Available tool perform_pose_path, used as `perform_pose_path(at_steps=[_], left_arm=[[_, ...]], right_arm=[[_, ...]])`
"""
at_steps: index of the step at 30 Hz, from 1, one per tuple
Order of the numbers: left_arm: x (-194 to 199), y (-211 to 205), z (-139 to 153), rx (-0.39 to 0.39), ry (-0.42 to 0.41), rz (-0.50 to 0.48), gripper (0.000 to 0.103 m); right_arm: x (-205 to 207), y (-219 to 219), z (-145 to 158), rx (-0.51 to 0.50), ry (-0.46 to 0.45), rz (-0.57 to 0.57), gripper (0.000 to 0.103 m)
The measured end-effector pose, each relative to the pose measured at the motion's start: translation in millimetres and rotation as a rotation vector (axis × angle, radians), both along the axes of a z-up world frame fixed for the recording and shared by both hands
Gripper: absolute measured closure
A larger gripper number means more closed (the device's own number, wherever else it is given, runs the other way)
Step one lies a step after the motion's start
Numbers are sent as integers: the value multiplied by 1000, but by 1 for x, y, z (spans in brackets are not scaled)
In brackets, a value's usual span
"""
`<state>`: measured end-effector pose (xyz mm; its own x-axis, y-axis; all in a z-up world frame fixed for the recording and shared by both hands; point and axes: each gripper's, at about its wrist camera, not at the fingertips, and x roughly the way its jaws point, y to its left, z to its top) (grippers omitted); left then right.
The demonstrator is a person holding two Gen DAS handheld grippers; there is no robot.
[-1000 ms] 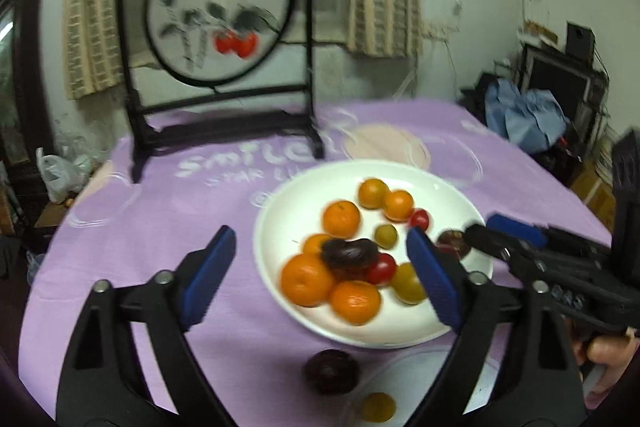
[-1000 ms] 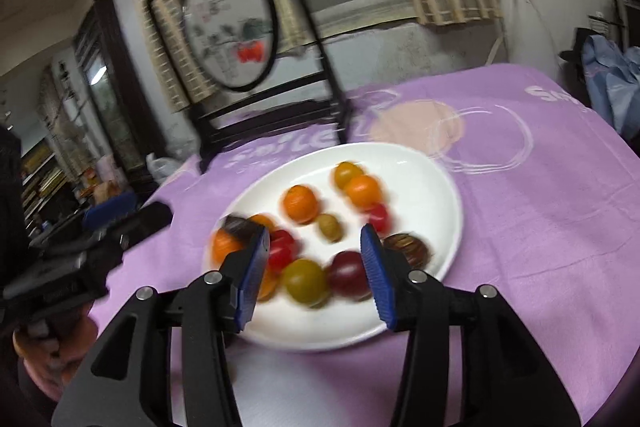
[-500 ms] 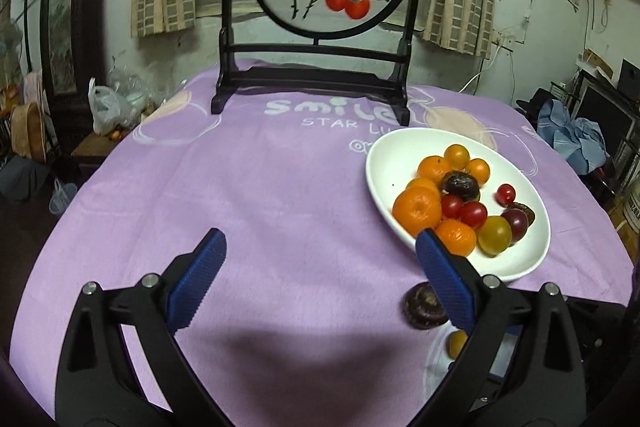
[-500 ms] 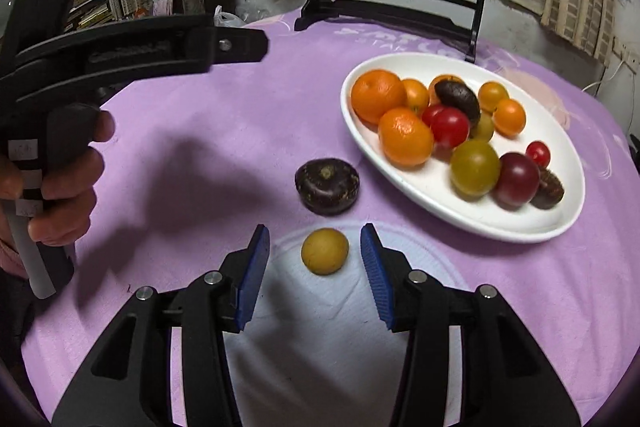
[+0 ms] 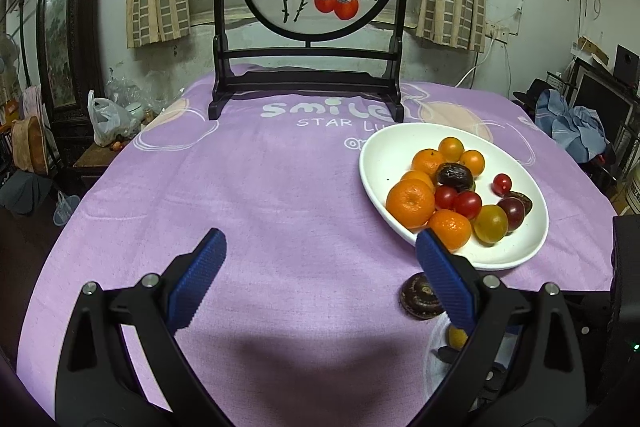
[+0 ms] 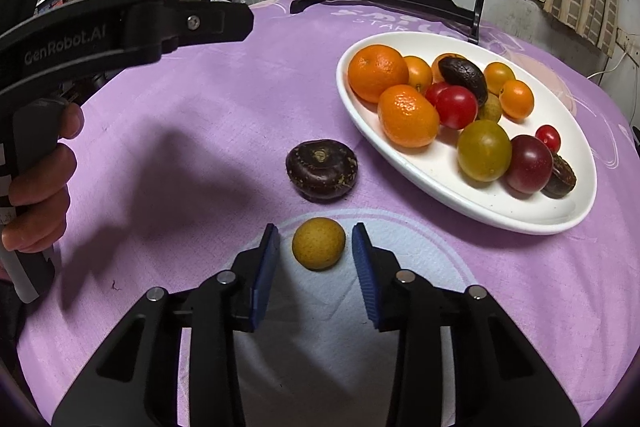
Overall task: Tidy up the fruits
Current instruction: 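Grasp the yellow kumquat with the right tool while the left grasps the last mangosteen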
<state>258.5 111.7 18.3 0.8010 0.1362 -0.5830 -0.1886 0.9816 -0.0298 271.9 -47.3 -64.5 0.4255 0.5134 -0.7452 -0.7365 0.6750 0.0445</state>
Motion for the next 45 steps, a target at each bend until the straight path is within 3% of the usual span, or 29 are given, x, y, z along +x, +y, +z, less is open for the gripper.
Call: perform_pose_path(at_steps=[12,24,27,30,33,37,45], left_arm=[[3,0,-3,0,13,-1,6],[8,-10,-12,35,53,-45,6],[10,-17,-17,35,78,-89,6],[12,-33,-26,18,124,-200,6],[11,-51,-34,64,142,-270,7],[15,-66,-43,90,169,-322,19],[30,-62,-58,25,224,-324,39]], right_arm=[[1,-3,1,8,0,-1,76],[32,-82,38,249,35,-223,76],[38,-94,38,273,51,-272,76],[40,-99,37,289,71,-289,76],[37,-101,37,289,70,-290,76],[35,-97,37,279,65,-279,76],[34,-94,35,273,66,-276,76]])
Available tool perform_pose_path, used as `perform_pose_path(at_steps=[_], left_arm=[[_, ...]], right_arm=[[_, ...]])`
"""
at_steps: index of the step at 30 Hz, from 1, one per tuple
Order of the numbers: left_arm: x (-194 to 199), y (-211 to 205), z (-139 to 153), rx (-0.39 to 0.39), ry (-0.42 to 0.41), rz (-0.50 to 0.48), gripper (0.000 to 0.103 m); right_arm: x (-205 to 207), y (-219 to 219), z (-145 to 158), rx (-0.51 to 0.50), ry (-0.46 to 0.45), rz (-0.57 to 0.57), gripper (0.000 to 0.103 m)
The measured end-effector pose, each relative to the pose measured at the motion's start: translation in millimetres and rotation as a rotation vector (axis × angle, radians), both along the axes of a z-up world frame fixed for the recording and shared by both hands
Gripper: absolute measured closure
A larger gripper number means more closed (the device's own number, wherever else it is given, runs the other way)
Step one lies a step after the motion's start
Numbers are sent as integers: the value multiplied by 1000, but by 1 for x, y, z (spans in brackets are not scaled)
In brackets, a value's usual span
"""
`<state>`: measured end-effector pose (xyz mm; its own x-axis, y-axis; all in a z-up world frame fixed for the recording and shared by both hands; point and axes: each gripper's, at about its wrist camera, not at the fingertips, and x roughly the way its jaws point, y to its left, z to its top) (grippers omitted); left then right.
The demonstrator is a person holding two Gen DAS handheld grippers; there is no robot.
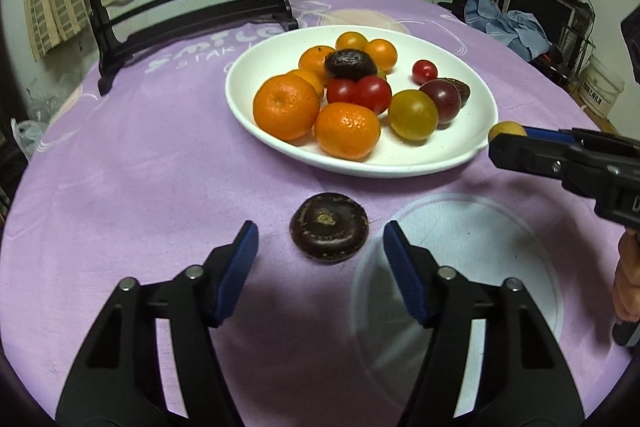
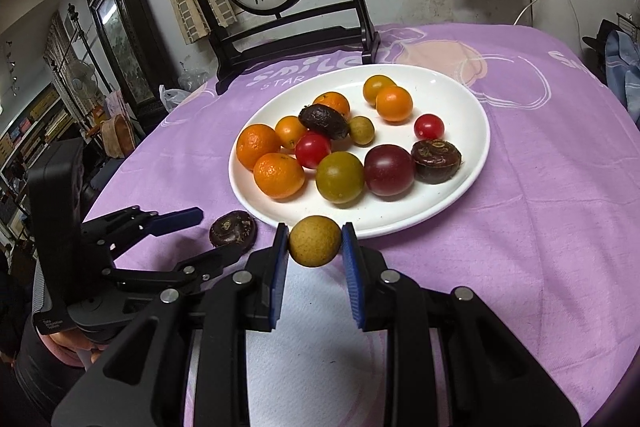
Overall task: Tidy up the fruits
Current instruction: 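Grasp the yellow kumquat with the right tool while the left grasps the last mangosteen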
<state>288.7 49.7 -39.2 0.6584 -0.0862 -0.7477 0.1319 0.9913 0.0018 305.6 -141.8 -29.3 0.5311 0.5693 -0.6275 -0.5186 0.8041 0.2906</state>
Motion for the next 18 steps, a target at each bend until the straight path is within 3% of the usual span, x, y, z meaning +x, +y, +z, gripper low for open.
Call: perform_pose_path(at_steps=[11,18], left_arm=[[6,-7,-11,15,27,-4,57],[5,-9,-11,32,22,4,58]], right_arm=[[-1,0,0,1,-1,-1,76],[-3,1,-1,-5,1,3,76]])
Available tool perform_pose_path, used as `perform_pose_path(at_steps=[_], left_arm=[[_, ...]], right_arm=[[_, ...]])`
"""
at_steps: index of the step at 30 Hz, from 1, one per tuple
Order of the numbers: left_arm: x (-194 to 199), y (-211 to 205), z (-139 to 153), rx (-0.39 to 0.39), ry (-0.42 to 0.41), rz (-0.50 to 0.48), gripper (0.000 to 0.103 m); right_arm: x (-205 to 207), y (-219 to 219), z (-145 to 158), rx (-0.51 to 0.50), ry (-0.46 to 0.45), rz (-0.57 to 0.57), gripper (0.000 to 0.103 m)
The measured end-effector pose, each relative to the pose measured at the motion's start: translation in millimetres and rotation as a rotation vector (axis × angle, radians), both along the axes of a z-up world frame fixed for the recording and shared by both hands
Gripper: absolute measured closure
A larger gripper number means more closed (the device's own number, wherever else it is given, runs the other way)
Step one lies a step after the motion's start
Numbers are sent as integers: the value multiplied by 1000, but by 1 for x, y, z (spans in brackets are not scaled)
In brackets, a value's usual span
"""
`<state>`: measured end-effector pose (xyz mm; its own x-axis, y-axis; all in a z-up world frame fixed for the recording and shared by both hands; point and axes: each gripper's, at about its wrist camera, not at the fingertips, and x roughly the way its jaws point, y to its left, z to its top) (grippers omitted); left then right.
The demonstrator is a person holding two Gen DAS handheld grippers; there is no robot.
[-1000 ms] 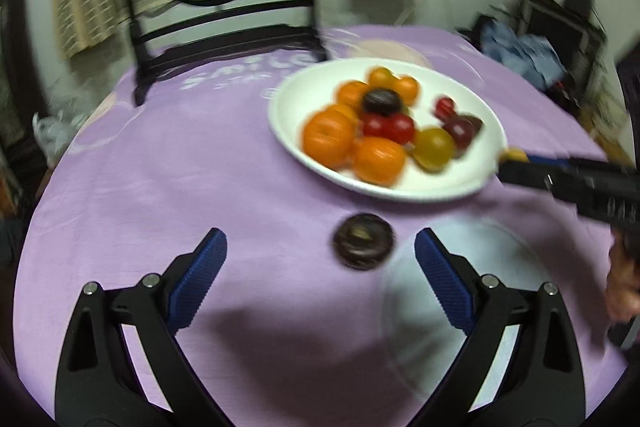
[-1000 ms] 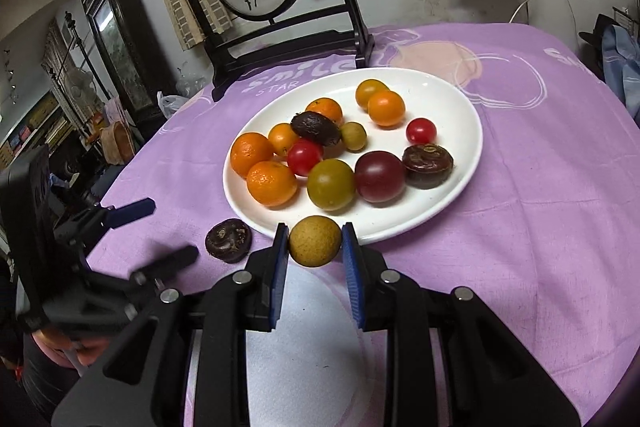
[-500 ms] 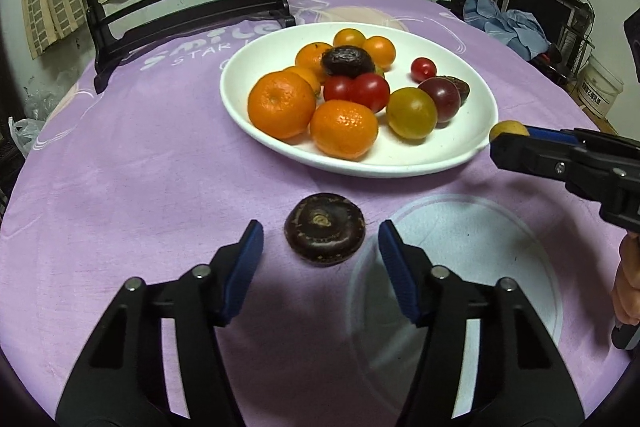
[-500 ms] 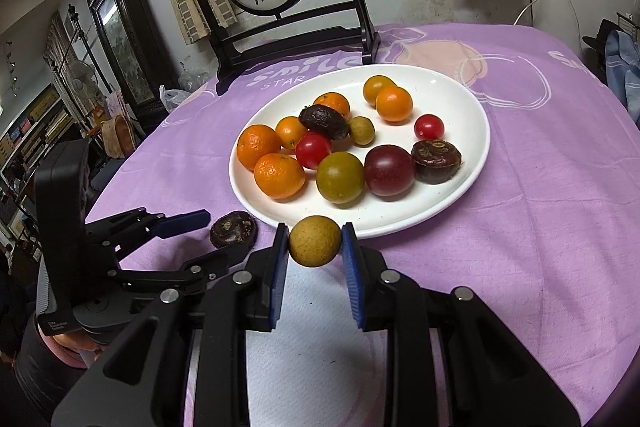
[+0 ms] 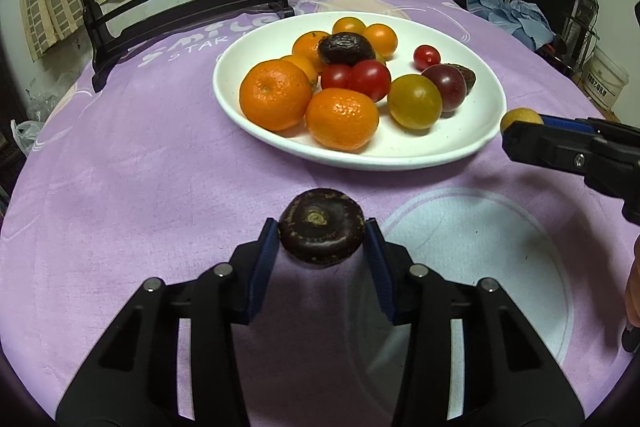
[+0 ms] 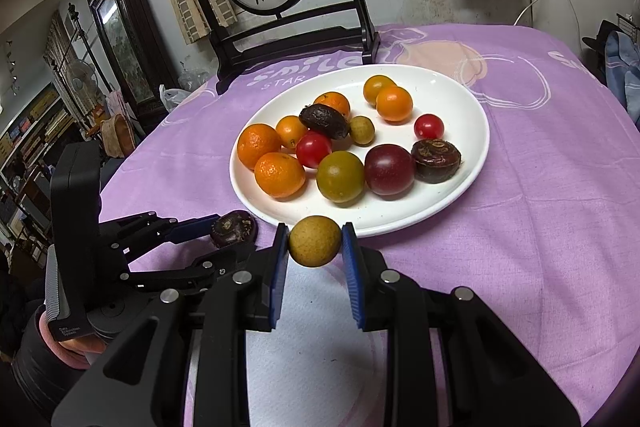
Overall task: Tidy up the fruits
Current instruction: 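Grasp the yellow kumquat with the right tool while the left grasps the last mangosteen, then lower the kumquat and mangosteen onto the white plate and open both tools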
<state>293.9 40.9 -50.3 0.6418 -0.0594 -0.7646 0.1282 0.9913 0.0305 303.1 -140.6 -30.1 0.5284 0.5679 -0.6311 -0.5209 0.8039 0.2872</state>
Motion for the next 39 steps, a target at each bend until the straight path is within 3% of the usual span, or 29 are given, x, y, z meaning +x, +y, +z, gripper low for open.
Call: perform_pose_path(at_steps=[5,9,13,17,20,25,39], left_arm=[[-8,2,4,-33,7,1,58],[-21,1,27,-85,-56,-13,58],[-17,5,60,-147,-141,6,58],[13,9,79,-188,-189,61,58],[41,11,77,-209,-172,97,58],[74,6,67,-172,-153,124,58],[107,14,58,-141,-132,167,59]], right_arm=[[-7,5,-2,-10,2,29,76],[-9,5,5,37,-3,50,76],[3,-5,24,105,-74,-12,76],[36,-12,30,116,-92,-80,76],[62,-13,25,106,-84,-110,76],[86,-13,19,89,-72,-110,76],[114,3,6,26,-48,-84,76]])
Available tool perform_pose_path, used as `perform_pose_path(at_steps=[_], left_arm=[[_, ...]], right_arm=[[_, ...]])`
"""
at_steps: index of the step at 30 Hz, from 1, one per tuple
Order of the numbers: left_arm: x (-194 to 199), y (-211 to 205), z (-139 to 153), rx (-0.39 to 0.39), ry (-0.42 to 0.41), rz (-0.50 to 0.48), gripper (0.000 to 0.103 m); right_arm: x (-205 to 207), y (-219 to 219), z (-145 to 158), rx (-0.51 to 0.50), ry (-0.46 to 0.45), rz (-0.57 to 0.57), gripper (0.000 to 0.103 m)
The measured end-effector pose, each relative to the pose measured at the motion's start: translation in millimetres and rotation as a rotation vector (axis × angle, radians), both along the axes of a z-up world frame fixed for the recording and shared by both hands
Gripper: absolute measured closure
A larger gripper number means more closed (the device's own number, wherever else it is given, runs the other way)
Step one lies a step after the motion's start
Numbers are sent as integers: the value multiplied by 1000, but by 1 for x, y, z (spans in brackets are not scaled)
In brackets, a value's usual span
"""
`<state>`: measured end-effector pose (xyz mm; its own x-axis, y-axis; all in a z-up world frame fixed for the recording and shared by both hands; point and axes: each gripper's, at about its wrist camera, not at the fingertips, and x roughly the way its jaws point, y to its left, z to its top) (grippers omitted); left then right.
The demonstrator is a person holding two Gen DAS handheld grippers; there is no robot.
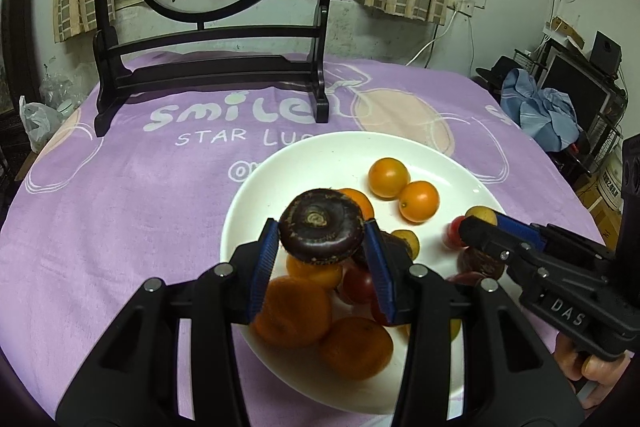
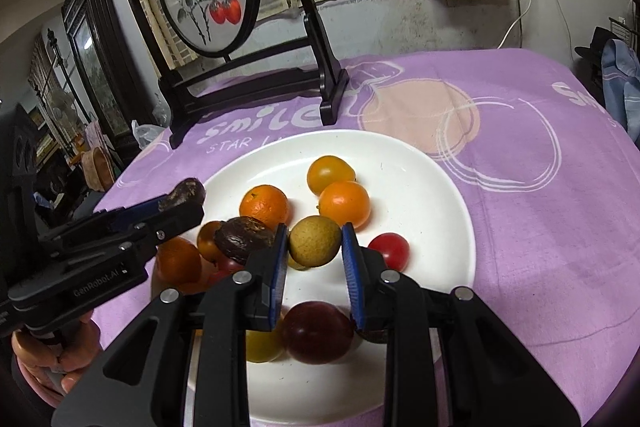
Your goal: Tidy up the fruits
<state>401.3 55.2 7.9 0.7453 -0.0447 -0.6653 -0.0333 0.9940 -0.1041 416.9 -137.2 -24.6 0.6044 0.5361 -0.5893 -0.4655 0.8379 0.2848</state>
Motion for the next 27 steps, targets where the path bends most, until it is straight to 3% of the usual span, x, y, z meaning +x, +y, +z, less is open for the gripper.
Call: perform_pose_path(at_steps=[6,7,8,10,12,14,21,25,27], left_arm=[[0,-2,-1,16,10,0,58],[-1,-3,0,19,6,4,51],[-4,-3,2,26,-3,10,35],[-14,-3,9,63,-39,51,17],[-28,-2,19,83,-72,73,13],[-43,-1,26,75,-83,74,5],[-104,2,23,76,-73,63,3],[-147,-4,10,117,-70,38,3],[-165,-7,4,148,-58,32,3]], right_arm=[[-2,2,3,-11,10,18,72],[-4,1,4,-15,12,22,71],[-7,0,6,-21,12,25,63],[-17,-3,12,-28,-8,26,53],[-29,-7,17,-42,-37,23,42],[-45,-9,21,-71,-63,33,40],[-110,-27,10,-126,-71,113,33],[-148,-37,-3,-182,-79,111,8],[-163,-42,-2,-179,-102,110,6]])
